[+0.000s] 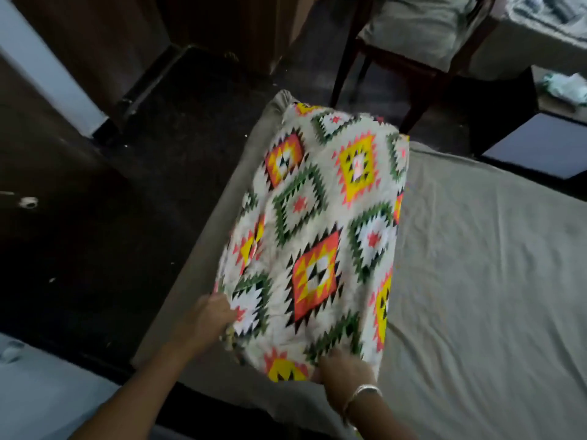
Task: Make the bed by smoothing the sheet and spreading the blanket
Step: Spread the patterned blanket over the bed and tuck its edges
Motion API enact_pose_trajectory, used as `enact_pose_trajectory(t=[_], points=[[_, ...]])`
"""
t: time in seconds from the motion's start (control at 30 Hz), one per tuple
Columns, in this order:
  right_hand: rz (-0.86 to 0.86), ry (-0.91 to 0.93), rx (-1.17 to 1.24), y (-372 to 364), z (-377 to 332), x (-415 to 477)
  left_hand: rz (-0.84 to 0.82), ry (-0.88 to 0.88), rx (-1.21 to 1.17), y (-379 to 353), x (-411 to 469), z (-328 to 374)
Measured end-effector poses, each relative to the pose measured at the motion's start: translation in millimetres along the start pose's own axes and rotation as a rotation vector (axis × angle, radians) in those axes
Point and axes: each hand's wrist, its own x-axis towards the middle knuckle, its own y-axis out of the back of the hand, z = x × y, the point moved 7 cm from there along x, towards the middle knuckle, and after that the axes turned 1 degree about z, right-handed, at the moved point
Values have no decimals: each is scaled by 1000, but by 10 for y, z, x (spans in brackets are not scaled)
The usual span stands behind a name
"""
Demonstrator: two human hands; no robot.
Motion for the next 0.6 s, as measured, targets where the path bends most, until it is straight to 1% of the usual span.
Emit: enact_pose_trajectory(t=[0.03, 0.07, 0.1, 0.17, 0.23, 0.3, 0.33, 0.37, 0.43, 0.47, 0.53, 0.57, 0.6], points=[[-61, 25, 4, -165, -56, 33, -21, -18, 16, -28, -58, -8], [-73, 35, -9, -240, -97, 45, -77, -12, 74, 39, -96, 11], [-88, 49, -50, -318, -118, 60, -80, -5, 142, 123, -149, 12], [-65, 61, -90, -417, -104, 78, -99, 35, 198, 202, -328, 34], [-30, 85, -102, -464, -92, 94, -219, 167, 242, 127, -548, 8], [-7, 143, -145, -469, -102, 130, -360, 372, 238, -98, -782, -31], [7, 184, -171, -474, -127, 157, -463, 509, 235, -213, -911, -55], [28, 228, -193, -491, -159, 182, -511, 599, 225, -337, -1023, -52], [40, 293, -221, -557, -221, 203, -588, 699, 119, -583, -1180, 29], [46, 301, -221, -583, -236, 204, -603, 724, 83, -659, -1221, 93], [62, 292, -214, -588, -241, 177, -519, 738, 87, -650, -1198, 208], [81, 287, -210, -593, -249, 143, -427, 732, 119, -561, -1185, 233], [101, 297, -209, -618, -282, 77, -299, 716, 169, -402, -1187, 246]])
